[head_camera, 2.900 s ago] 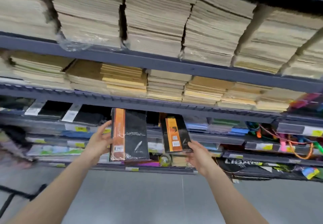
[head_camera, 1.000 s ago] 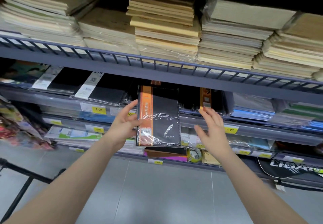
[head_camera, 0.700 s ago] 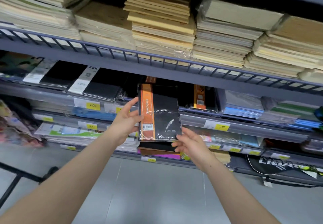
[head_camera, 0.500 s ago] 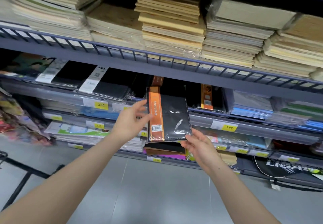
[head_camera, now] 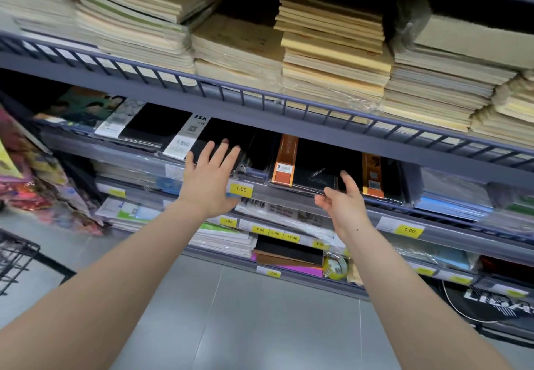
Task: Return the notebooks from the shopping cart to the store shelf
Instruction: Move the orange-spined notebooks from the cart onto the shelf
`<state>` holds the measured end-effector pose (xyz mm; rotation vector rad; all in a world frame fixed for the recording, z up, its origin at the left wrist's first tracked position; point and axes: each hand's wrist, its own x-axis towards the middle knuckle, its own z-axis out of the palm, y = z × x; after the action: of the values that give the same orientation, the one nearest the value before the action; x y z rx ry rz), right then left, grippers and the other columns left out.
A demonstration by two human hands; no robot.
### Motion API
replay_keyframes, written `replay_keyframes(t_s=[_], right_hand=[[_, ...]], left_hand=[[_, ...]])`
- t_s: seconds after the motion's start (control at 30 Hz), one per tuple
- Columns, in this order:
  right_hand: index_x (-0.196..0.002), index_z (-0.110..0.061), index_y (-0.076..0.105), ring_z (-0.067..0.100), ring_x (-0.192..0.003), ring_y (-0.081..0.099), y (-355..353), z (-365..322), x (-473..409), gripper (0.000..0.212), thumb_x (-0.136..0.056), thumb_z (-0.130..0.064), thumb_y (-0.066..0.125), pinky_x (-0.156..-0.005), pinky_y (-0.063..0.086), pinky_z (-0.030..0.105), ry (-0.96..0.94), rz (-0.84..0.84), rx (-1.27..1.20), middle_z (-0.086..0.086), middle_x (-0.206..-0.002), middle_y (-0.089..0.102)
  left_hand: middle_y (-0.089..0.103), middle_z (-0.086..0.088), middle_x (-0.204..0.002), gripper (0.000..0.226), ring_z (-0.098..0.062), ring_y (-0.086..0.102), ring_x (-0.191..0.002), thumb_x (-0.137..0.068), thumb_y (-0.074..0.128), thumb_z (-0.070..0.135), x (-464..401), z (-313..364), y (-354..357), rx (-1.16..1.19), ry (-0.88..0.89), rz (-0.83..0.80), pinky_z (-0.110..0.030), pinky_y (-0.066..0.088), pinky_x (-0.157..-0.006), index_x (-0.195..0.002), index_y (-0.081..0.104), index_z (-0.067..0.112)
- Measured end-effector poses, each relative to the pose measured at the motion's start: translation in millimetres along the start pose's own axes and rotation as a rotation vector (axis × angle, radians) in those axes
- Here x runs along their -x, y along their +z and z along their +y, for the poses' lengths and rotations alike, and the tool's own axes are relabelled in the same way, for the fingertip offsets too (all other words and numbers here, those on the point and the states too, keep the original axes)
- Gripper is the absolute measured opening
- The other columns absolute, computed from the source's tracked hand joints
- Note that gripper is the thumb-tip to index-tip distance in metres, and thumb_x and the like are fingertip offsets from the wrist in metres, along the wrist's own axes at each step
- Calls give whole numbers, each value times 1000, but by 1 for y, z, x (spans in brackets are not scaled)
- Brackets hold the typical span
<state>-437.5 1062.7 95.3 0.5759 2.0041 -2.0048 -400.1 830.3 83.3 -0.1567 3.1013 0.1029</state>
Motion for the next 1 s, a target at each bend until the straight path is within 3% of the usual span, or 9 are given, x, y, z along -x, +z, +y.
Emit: replay_keyframes(t_s=[0.13, 0.23, 0.33, 0.4, 0.53, 0.63, 0.8, 1.0], right_hand=[[-144, -24, 28, 14, -64, 58, 4, 8, -6, 56, -95, -2, 44, -96, 49, 42, 0, 52, 119, 3, -77, 59], [-144, -24, 29, 14, -63, 57, 6, 9, -11, 55, -95, -5, 44, -89, 53, 38, -11, 62, 112, 5, -73, 60], [-144, -26, 27, 14, -61, 55, 11, 8, -13, 54, -96, -8, 43, -64, 55, 22, -9, 52, 107, 7, -75, 59], [-145, -27, 25, 15, -60, 55, 12, 7, -12, 54, -97, -11, 43, -56, 54, 20, 3, 33, 124, 10, -82, 59], [-146, -31, 19, 19, -76, 62, -2, -5, 1, 56, -97, -24, 44, -80, 54, 35, 1, -17, 298, 12, -118, 57], [-145, -29, 25, 26, -123, 49, -21, -29, 21, 53, -95, -35, 43, -102, 38, 36, -98, -29, 606, 7, -143, 43], [-142, -20, 35, 26, -124, 47, -47, -77, 66, 51, -95, -35, 45, -96, 38, 28, -217, -157, 977, 11, -138, 48], [-144, -27, 30, 25, -136, 30, -57, -135, 126, 56, -92, -46, 42, -104, 36, 36, -454, -106, 1301, 5, -148, 34]], left_hand=[[-1, 0, -158, 102, -26, -3, -145, -77, 65, 49, 1, -1, 0, -38, 12, -3, -53, 5, -115, -148, -5, 26], [0, -1, -158, 104, -26, -2, -145, -76, 67, 47, 0, -2, -1, -50, 11, -4, -53, 6, -114, -148, -4, 25], [0, -1, -158, 104, -26, -2, -145, -75, 68, 45, 1, -2, 0, -45, 15, -4, -53, 6, -114, -148, -4, 25], [0, -1, -158, 104, -26, -3, -145, -75, 67, 47, 1, -2, -2, -35, 22, -23, -53, 5, -115, -148, -4, 25], [1, 1, -158, 98, -22, -1, -145, -77, 63, 51, -1, -4, -18, 76, 22, -107, -53, 4, -115, -149, 1, 28], [9, 3, -157, 90, -17, 7, -144, -80, 60, 51, 7, 1, -35, 221, 2, -88, -53, 1, -115, -149, 8, 26], [33, 1, -146, 71, -20, 31, -135, -84, 55, 50, 47, 18, -74, 253, 105, -8, -45, 19, -114, -144, 29, 20], [49, -4, -129, 62, -26, 47, -120, -84, 54, 50, 77, 35, -154, 145, 268, 221, -43, 33, -105, -133, 45, 14]])
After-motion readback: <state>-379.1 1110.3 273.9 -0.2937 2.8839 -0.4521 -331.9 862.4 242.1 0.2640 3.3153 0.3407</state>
